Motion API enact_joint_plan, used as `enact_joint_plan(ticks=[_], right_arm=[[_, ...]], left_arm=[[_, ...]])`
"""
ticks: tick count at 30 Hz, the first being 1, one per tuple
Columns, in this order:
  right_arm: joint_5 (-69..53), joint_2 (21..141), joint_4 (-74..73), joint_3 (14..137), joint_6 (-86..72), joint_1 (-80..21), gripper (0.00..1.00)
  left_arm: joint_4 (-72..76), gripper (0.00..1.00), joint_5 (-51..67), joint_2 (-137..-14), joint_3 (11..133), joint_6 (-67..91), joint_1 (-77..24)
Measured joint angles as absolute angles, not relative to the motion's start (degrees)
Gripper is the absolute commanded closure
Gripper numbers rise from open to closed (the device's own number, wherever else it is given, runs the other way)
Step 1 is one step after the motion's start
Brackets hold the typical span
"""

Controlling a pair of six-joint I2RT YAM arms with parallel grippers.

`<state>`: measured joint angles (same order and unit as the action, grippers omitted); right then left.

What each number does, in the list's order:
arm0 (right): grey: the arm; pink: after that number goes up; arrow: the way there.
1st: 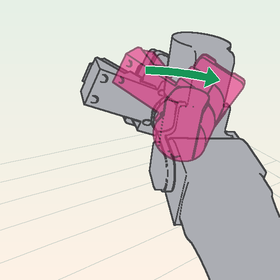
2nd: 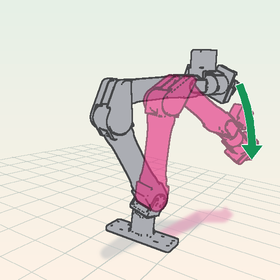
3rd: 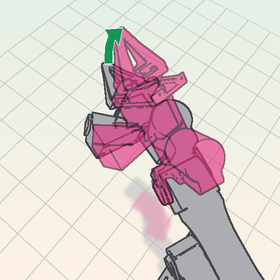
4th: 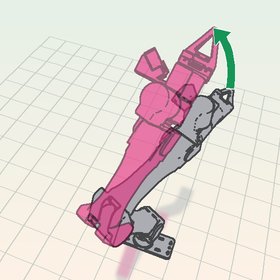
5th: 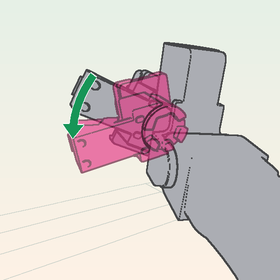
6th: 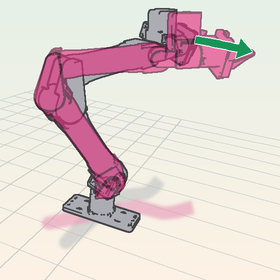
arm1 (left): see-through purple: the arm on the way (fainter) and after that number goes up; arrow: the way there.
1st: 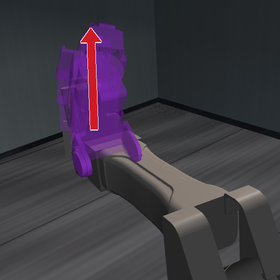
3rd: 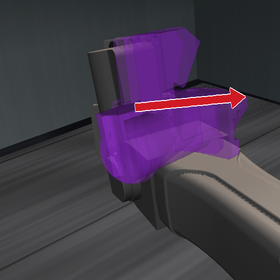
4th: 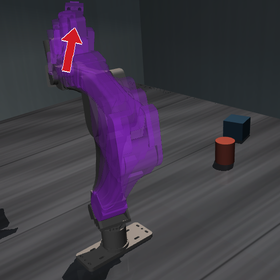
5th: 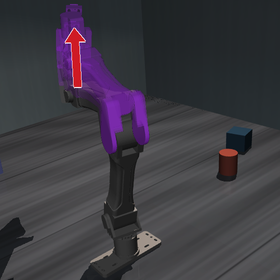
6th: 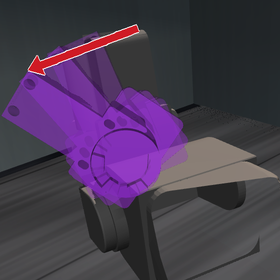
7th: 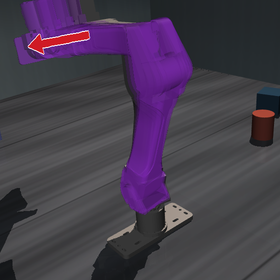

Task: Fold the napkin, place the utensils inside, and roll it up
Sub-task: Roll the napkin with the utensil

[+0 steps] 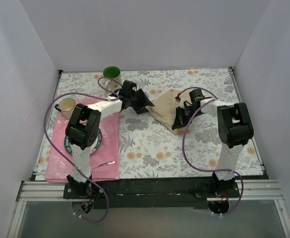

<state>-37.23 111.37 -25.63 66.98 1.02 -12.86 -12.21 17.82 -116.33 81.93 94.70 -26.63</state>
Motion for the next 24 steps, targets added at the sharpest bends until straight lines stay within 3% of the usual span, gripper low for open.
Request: enact_joint_plan(ticks=[6,15,24], right_arm=[[-37.23,111.39,-25.65,67.0,1.06,-12.86,0.99],[-37.23,111.48,-25.8,67.11,1.06,-12.86,0.99],[-37.23,111.48,-25.8,67.11,1.06,-12.86,0.99]], left_arm=[[1.74,0.86,27.29,-116.2,69.97,101.95,-31.05],[17.85,0.91,33.15,-118.3,68.12,107.83,-31.99],[22.0,0.95,33.39,-124.77,70.72,108.55,-31.83]])
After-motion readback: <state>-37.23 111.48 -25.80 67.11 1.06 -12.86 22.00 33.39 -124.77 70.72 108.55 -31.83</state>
